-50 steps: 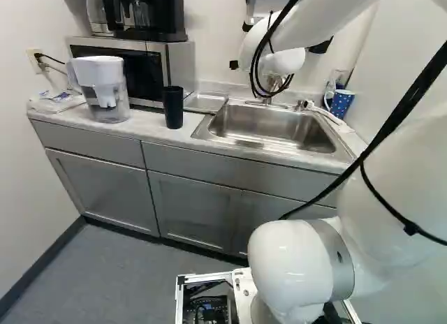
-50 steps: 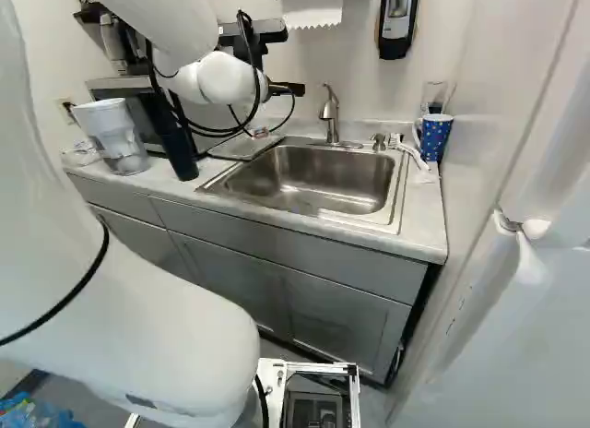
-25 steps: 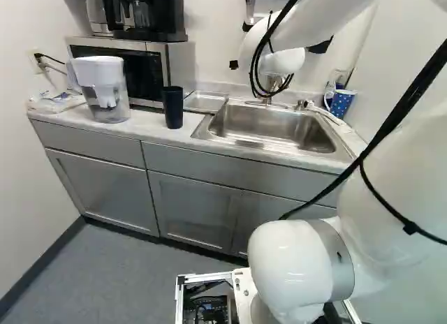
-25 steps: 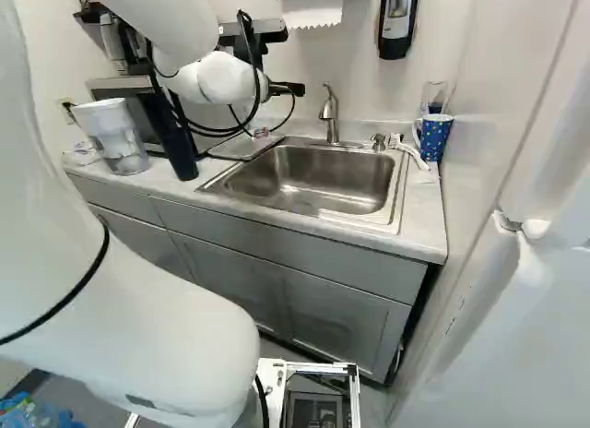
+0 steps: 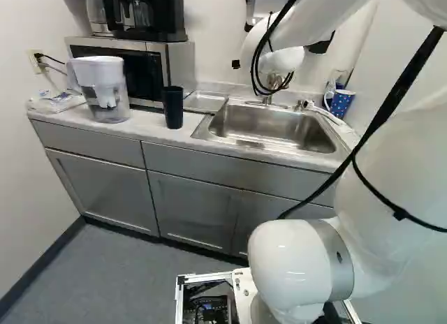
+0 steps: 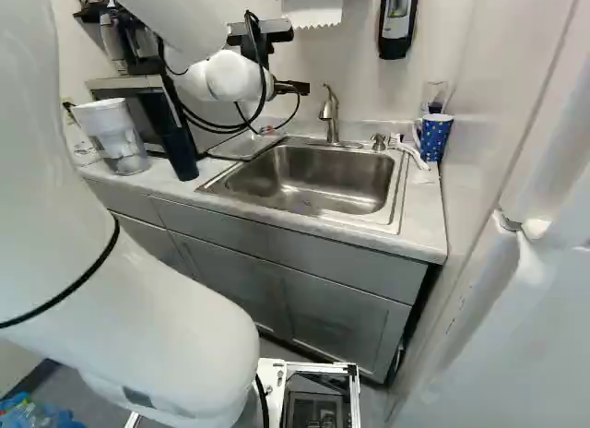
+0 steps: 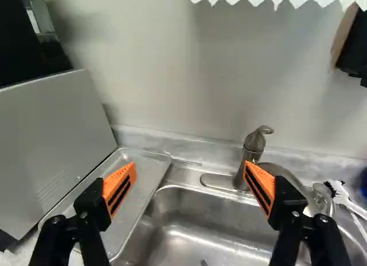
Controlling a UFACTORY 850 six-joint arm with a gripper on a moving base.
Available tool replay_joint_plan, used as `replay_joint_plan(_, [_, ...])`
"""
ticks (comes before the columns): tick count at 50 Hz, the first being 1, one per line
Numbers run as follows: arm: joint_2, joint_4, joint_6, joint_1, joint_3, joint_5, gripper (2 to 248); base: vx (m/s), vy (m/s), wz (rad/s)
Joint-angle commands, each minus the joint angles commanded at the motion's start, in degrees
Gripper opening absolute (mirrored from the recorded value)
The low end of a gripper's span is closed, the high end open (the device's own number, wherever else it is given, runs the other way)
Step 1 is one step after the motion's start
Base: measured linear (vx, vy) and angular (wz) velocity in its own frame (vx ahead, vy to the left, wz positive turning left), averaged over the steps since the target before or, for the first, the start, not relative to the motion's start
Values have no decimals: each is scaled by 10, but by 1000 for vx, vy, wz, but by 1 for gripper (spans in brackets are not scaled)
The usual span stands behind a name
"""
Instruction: Rinse the cup and place it in the tray
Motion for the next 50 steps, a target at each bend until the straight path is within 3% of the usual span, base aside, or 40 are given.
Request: replay_joint_plan(50, [-101, 0, 0, -41, -100, -12, 247, 0, 0, 0])
